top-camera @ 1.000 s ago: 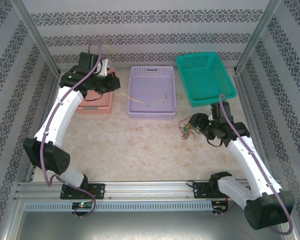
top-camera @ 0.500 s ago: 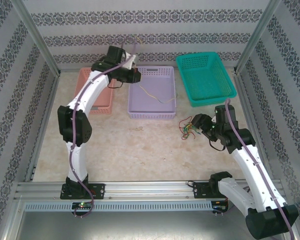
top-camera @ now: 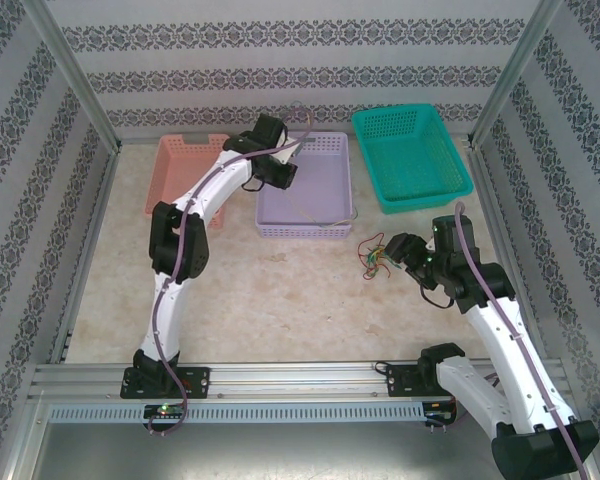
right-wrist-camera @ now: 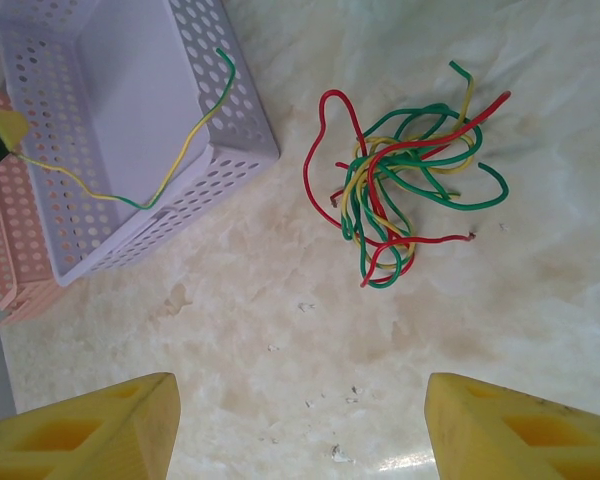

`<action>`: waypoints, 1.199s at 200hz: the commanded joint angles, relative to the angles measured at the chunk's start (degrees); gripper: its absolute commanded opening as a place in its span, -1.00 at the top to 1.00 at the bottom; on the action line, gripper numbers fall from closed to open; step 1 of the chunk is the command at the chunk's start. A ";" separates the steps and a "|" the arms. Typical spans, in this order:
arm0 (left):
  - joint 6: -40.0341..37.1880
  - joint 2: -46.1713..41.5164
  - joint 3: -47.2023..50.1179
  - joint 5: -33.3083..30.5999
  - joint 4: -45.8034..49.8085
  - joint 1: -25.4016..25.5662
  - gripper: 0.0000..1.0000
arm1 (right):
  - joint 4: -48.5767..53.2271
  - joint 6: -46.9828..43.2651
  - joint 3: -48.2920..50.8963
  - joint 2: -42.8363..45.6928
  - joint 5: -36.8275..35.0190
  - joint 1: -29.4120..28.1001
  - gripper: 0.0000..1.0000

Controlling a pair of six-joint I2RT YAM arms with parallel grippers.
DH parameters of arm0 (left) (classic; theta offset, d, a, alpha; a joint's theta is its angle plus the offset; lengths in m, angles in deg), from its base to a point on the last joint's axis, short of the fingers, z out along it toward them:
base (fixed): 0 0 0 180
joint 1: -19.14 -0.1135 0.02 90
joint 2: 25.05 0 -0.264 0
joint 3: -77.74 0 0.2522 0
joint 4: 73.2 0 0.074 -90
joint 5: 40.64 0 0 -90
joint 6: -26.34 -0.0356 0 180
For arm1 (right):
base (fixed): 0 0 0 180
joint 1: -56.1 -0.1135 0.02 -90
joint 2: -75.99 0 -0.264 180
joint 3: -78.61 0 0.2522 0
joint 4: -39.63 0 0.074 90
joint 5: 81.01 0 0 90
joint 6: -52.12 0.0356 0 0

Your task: Untangle the cables

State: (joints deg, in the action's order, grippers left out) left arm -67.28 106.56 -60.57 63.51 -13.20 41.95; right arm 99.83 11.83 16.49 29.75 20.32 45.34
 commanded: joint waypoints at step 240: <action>-7.10 6.08 -4.55 -10.43 19.02 3.67 0.53 | 0.96 2.32 2.27 -2.49 0.19 -0.71 -0.35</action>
State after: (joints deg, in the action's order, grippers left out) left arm -73.86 111.96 -64.00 51.40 1.82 45.03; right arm 100.75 13.23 18.48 27.67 20.39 45.34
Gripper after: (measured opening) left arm 0.162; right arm 0.671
